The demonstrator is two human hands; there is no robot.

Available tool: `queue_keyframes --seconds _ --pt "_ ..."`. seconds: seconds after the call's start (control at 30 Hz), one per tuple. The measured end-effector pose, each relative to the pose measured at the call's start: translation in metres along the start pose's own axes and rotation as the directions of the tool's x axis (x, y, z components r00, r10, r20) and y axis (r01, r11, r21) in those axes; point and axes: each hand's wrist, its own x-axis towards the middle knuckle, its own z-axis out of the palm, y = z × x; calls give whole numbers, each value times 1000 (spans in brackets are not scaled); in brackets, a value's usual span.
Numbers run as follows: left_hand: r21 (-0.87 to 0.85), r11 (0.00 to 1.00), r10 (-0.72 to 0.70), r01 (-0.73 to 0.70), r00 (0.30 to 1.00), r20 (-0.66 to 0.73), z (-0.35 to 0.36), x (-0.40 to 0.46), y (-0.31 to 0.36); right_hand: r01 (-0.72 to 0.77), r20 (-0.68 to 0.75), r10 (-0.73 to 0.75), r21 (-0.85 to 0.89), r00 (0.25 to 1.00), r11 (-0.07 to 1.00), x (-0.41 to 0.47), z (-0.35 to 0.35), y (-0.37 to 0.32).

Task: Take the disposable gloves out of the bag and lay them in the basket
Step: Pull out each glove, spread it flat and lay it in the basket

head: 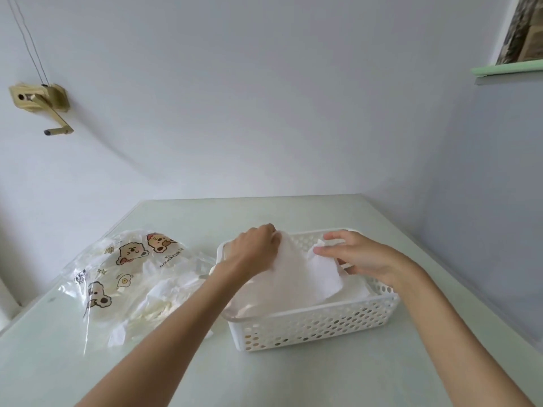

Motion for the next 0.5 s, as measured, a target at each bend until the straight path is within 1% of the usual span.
queue_keyframes --seconds 0.03,0.1,0.17,0.23,0.33,0.4,0.43,0.47,0.5 --pt "30 1000 8 -9 1000 6 3 2 1 2 -22 -4 -71 1000 997 3 -1 3" --pt "106 994 37 -39 999 14 8 6 2 26 -140 -67 -274 988 961 10 -1 9" --pt "161 984 81 -80 997 4 11 8 2 4 -246 -149 -505 958 863 14 0 14" --pt "152 981 131 -123 990 -43 9 10 -1 -41 -301 -216 -662 929 749 13 2 16" --pt "146 975 198 -169 956 -214 -3 7 -8 -55 -310 -304 -776 901 629 15 4 15" --pt "141 972 222 -187 928 -301 -14 1 -12 -43 -288 -331 -808 898 587 17 4 15" --pt "124 969 240 -213 927 -288 -18 -3 -15 -27 -272 -338 -813 901 582 18 3 15" --pt "95 961 274 -259 936 -220 -20 -6 -18 -7 -260 -347 -809 901 587 17 1 15" --pt "64 947 320 -315 941 -109 -22 -11 -20 20 -261 -378 -800 888 599 15 0 16"
